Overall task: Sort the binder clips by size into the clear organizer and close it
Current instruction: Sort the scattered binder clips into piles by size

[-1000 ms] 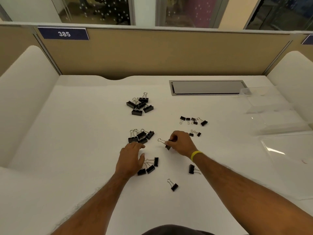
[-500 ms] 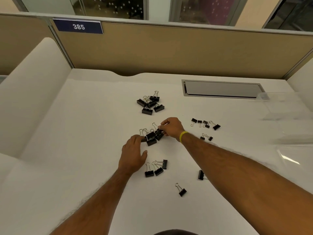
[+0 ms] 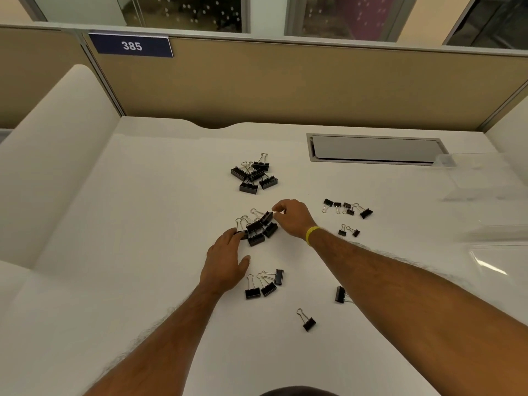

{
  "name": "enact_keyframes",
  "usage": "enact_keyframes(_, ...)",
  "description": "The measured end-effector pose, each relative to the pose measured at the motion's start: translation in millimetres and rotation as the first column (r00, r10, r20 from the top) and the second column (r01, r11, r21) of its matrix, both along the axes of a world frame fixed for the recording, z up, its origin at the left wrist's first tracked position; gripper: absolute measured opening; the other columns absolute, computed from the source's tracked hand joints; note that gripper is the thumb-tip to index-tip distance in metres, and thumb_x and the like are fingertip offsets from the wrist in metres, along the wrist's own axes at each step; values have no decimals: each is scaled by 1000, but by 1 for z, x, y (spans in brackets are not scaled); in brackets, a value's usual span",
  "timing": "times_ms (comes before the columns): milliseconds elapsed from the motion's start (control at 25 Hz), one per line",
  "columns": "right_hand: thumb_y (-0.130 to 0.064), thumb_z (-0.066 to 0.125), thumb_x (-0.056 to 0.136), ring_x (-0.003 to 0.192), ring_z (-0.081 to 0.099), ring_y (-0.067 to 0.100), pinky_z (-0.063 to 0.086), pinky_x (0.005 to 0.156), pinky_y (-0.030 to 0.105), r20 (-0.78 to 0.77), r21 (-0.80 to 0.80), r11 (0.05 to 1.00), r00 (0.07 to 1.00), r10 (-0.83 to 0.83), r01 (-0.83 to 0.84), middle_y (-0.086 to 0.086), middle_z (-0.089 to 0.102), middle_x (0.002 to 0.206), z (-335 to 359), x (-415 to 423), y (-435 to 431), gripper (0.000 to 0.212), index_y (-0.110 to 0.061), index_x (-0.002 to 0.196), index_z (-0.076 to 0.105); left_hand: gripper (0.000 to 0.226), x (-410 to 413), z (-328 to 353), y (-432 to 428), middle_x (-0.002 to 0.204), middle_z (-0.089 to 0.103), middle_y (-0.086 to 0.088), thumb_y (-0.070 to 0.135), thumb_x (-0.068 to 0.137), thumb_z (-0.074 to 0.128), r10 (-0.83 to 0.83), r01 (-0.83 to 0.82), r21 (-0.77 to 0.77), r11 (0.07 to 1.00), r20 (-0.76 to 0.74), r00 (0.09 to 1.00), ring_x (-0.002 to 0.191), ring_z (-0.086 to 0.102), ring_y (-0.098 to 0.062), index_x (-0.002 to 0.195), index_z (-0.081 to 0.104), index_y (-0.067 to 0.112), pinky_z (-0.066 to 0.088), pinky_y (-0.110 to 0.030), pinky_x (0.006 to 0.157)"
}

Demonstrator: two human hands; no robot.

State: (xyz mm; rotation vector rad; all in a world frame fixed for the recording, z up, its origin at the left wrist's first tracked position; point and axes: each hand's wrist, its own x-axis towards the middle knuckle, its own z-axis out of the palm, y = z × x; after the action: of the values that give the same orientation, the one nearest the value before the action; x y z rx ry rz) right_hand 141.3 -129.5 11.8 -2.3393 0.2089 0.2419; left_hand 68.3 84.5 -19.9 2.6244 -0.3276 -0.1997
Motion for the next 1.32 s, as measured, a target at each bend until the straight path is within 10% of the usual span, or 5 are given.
enact_keyframes(720,-34,62,91,143,27,19,22,118,37,102,-181,983,993,62,-42,2,32,155,-7,-118,-76,60,-19,145,39,67,-20,19,-53,157,28,-2,42,89,59,-171,168,44,985,80,982,144,25,-22,148,32,21,24,-46,115)
enact_keyframes(1000,-29,64,90,119,53,19,41,102,31,120,-66,987,983,-139,148,1,58,129,-14,-167,-125,41,-17,128,56,67,-27,17,-58,156,30,-5,42,89,58,-205,200,84,976,60,977,145,24,-22,147,34,20,24,-45,113)
enact_keyframes(1320,-56,77,69,96,48,9,40,87,24,68,-212,975,994,85,-69,-10,52,102,-23,-210,-127,56,-24,114,64,61,-41,13,-60,153,35,-5,38,89,59,-235,231,67,971,69,969,143,28,-22,143,40,17,26,-47,112)
